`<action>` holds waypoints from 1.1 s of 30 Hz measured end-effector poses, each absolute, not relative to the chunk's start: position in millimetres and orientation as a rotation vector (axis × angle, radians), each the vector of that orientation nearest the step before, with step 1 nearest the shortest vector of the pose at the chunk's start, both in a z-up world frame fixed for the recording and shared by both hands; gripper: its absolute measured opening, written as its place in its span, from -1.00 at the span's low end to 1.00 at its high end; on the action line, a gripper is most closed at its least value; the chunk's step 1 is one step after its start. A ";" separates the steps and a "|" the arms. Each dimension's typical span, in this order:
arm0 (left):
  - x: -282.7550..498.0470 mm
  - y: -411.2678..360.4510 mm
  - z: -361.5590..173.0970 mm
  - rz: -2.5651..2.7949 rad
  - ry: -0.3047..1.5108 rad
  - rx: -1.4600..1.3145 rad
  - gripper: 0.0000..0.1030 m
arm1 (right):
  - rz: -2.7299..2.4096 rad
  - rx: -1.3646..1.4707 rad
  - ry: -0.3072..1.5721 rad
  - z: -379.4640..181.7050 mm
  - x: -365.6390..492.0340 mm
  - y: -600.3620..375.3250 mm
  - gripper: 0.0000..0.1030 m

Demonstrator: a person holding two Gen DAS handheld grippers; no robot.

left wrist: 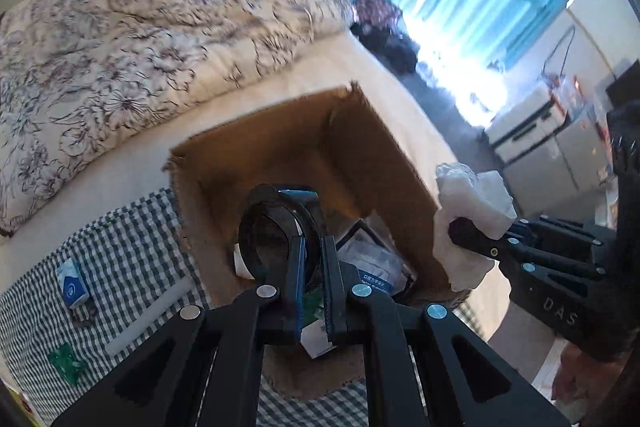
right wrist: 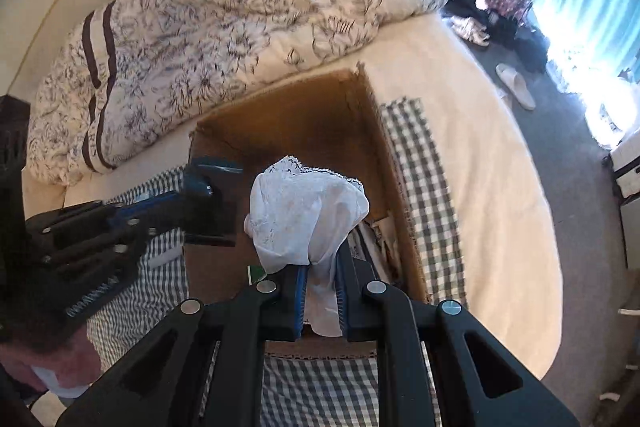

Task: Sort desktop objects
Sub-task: 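Open the left tool to drop the black case while the right tool releases the lace cloth, then move both tools back over the remaining items on the cloth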

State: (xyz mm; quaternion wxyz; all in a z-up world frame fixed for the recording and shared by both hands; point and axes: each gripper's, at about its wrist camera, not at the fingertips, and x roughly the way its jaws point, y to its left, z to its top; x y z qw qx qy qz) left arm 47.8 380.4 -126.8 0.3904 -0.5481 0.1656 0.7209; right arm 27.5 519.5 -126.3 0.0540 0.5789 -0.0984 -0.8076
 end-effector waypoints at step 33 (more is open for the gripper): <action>-1.0 230.2 -70.2 2.158 0.219 -1.323 0.84 | -2.494 1.572 -0.289 -71.2 27.9 442.0 0.72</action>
